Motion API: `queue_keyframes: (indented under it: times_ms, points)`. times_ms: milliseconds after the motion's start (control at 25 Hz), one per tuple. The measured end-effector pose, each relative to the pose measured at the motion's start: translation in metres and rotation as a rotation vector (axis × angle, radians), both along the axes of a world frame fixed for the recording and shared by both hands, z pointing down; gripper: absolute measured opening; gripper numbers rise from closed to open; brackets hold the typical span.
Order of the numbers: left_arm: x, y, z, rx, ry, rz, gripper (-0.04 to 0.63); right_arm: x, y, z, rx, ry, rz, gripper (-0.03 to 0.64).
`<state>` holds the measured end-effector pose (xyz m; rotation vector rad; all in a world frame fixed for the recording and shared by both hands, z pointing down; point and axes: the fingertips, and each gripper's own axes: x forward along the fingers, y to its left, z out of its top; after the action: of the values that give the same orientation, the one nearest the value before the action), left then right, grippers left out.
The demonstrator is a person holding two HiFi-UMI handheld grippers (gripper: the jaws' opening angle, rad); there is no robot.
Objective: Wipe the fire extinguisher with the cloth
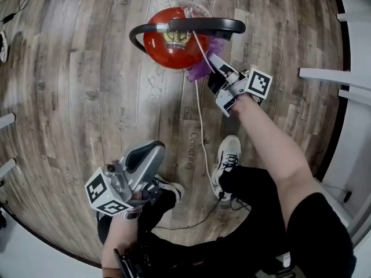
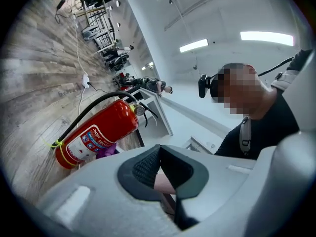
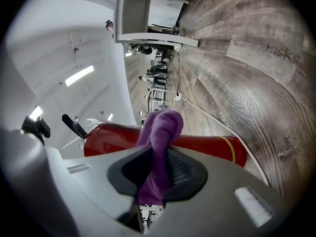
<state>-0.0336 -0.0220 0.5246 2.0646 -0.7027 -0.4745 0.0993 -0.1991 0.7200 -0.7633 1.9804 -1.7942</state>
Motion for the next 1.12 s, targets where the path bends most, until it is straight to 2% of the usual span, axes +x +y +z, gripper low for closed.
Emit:
queue_keyframes:
  times_ms: [120, 320, 440, 560, 640, 720, 920, 1040, 1120]
  points:
    - [-0.013, -0.018, 0.006, 0.039, -0.028, -0.011, -0.005, -0.001, 0.005, 0.059, -0.036, 0.014, 0.046, 0.067]
    - [-0.025, -0.042, 0.002, 0.105, -0.019, -0.052, -0.005, 0.001, 0.022, 0.154, -0.147, 0.134, 0.094, 0.067]
    - [-0.023, -0.05, -0.003, 0.152, -0.048, -0.043, -0.005, 0.001, 0.028, 0.186, -0.194, 0.173, 0.113, 0.067]
    - [-0.021, -0.061, -0.018, 0.204, -0.037, -0.05, -0.005, 0.0, 0.026, 0.194, -0.208, 0.212, 0.067, 0.067]
    - [-0.021, -0.071, -0.022, 0.222, -0.028, -0.067, -0.003, -0.001, 0.024, 0.187, -0.21, 0.237, -0.026, 0.066]
    - [-0.02, -0.078, -0.022, 0.221, -0.014, -0.079, -0.005, -0.004, 0.019, 0.167, -0.17, 0.253, -0.182, 0.066]
    - [-0.016, -0.088, -0.011, 0.186, 0.034, -0.073, -0.005, -0.008, -0.009, 0.046, 0.084, 0.168, -0.58, 0.066]
    - [-0.019, -0.093, -0.008, 0.174, 0.07, -0.08, -0.005, -0.008, -0.02, -0.03, 0.245, 0.1, -0.709, 0.066]
    - [-0.021, -0.095, -0.008, 0.176, 0.066, -0.082, -0.005, -0.005, -0.023, -0.069, 0.315, 0.068, -0.759, 0.066]
